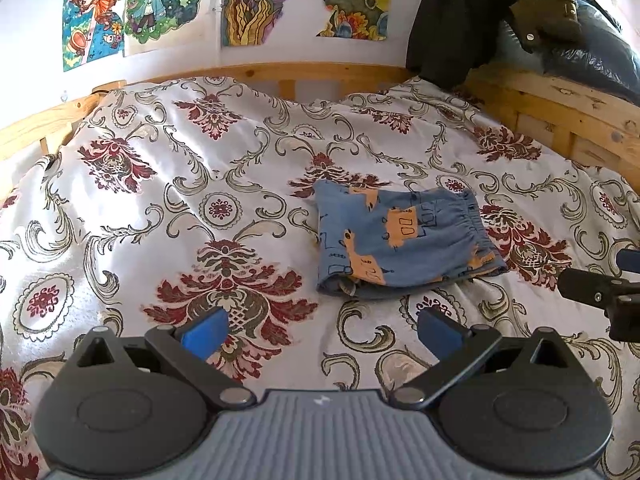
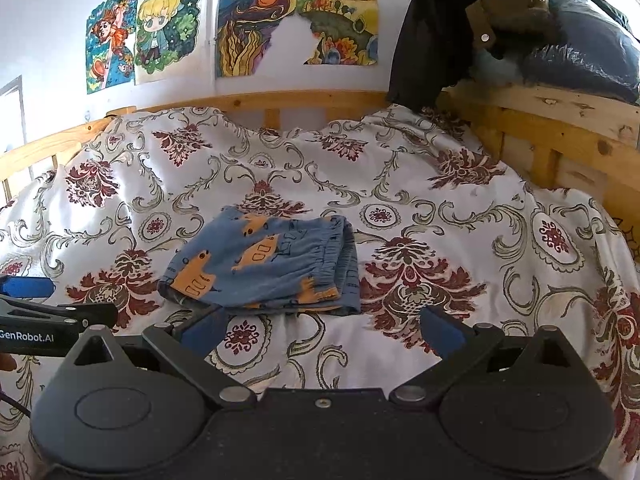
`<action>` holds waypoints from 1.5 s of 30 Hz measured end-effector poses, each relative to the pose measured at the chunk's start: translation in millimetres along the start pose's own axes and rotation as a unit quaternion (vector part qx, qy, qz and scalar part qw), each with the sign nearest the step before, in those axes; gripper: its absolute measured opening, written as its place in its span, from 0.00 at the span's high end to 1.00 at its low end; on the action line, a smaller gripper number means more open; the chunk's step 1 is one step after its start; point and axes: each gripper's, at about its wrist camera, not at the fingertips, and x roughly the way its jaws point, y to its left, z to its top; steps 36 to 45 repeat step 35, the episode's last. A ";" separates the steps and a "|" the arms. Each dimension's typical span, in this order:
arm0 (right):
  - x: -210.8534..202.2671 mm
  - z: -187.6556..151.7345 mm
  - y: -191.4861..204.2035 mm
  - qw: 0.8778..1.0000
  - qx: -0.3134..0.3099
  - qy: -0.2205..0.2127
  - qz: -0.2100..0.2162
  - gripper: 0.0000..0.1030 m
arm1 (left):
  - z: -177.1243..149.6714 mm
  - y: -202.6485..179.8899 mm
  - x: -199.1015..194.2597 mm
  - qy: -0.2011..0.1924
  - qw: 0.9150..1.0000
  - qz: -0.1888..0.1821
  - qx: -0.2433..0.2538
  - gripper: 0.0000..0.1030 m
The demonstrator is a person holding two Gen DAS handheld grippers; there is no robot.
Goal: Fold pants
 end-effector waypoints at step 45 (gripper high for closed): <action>3.4 -2.0 5.3 1.000 -0.010 0.012 0.006 0.01 | 0.3 -4.2 2.6 0.024 1.000 0.004 0.000 0.00</action>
